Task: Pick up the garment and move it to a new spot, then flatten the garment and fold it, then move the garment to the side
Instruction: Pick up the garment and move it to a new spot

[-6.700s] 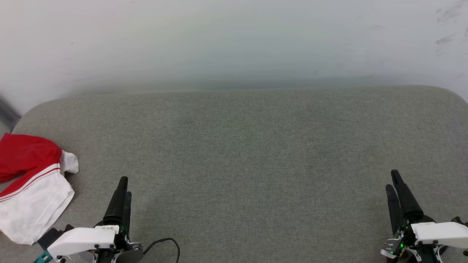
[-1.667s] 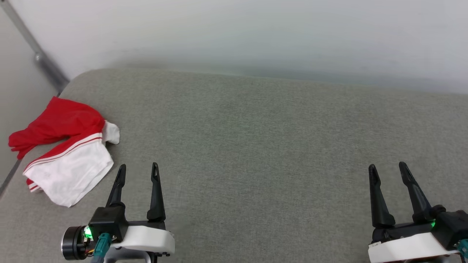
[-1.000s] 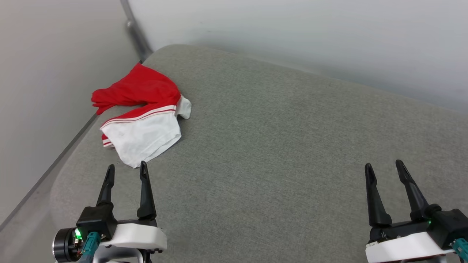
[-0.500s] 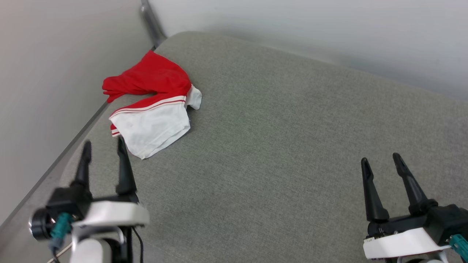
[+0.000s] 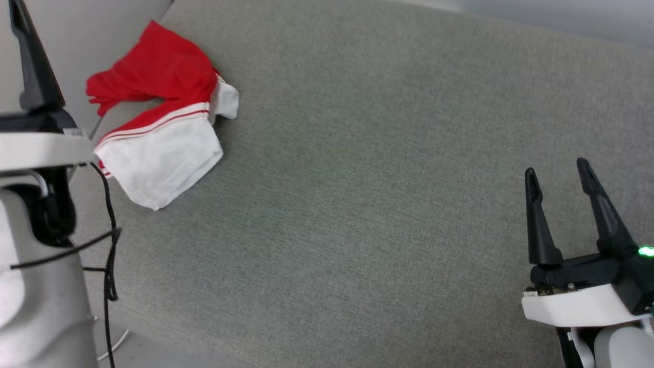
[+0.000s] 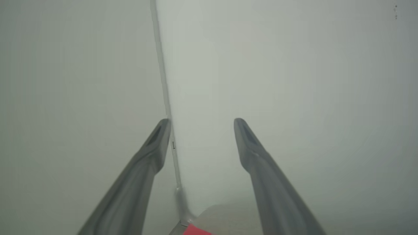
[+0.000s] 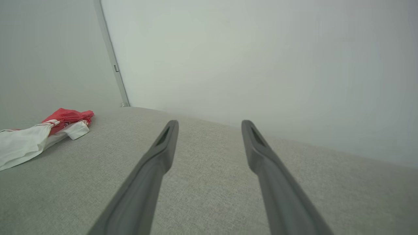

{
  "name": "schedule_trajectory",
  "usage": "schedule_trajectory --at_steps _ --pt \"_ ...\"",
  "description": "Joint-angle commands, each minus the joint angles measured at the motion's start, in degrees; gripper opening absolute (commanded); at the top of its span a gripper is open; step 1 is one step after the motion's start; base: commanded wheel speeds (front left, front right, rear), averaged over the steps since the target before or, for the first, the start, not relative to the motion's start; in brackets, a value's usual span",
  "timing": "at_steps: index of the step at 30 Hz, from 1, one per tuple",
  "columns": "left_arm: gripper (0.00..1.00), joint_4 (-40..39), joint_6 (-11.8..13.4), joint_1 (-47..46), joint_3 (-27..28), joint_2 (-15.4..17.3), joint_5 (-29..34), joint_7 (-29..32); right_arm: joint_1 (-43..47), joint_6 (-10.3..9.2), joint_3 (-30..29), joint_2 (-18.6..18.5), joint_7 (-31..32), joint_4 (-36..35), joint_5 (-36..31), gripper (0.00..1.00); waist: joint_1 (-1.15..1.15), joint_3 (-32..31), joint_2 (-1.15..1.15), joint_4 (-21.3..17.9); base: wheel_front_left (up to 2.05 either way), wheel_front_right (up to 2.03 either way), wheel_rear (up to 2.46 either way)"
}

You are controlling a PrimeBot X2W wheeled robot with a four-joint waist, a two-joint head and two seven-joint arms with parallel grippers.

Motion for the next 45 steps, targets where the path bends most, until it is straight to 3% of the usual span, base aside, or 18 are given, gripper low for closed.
schedule_trajectory --at_steps 1,5,8,14,21,31,35,39,40,41,45 --pt "1.0 1.8 -0.4 -1.6 -0.6 1.4 -0.1 -0.1 -1.2 -0.02 -0.2 0.0 -0.1 -0.6 -0.7 1.0 -0.01 3.3 0.0 -1.3 0.0 0.0 0.0" --pt "1.0 7.9 -0.8 -6.8 -2.4 6.1 -3.2 0.0 -2.3 -0.02 -0.4 0.0 -0.1 -1.6 -1.4 1.0 -0.01 5.9 0.0 -2.2 0.0 0.0 0.0" --pt "1.0 12.2 -0.8 -9.7 -6.6 10.5 -7.1 3.5 -3.2 -0.02 -0.5 0.0 -0.1 -2.4 -2.0 1.0 -0.01 7.4 0.0 -2.9 0.0 0.0 0.0" --pt "1.0 18.2 -0.7 -13.4 -15.0 20.1 -16.8 15.8 -4.6 -0.02 -0.9 0.0 -0.1 -3.8 -3.2 1.0 -0.01 10.0 0.0 -4.2 0.0 0.0 0.0" --pt "1.0 23.5 -0.8 -16.9 -24.8 26.9 -28.2 31.4 -5.9 -0.02 -1.0 0.0 -0.1 -5.1 -4.4 1.0 -0.01 13.1 0.0 -5.8 0.0 0.0 0.0" --pt "1.0 28.7 -0.8 -18.5 -34.6 29.7 -44.8 52.4 -7.1 -0.02 -0.9 -0.8 -0.1 -5.9 -4.9 1.0 -0.01 17.7 0.0 -7.7 0.0 0.0 0.0" --pt "1.0 31.4 -0.8 -17.8 -39.0 29.5 -46.2 56.5 -7.6 -0.02 -0.8 -1.0 -0.1 -6.0 -4.9 1.0 -0.01 19.0 0.0 -8.4 0.0 0.0 0.0" --pt "1.0 33.5 -0.8 -17.5 -42.6 27.8 -47.0 56.6 -7.9 -0.02 -0.8 -0.9 -0.1 -5.7 -5.0 1.0 -0.01 19.5 0.0 -8.6 0.0 0.0 0.0" --pt "0.53 33.8 -0.8 -17.5 -43.5 27.8 -47.0 56.3 -8.0 -0.02 -0.8 -0.9 -0.1 -5.5 -5.0 1.0 -0.01 19.6 0.0 -8.6 0.0 0.0 0.0" --pt "0.0 34.1 -0.8 -17.6 -44.0 27.8 -47.4 55.9 -8.1 -0.02 -0.8 -0.9 -0.1 -5.3 -5.0 1.0 -0.01 19.5 0.0 -8.6 0.0 0.0 0.0" --pt "0.0 33.6 -0.8 -19.6 -44.9 29.7 -48.1 52.0 -8.4 -0.02 -0.7 -0.7 -0.1 -5.1 -4.7 1.0 -0.01 18.1 0.0 -8.5 0.0 0.0 0.0"
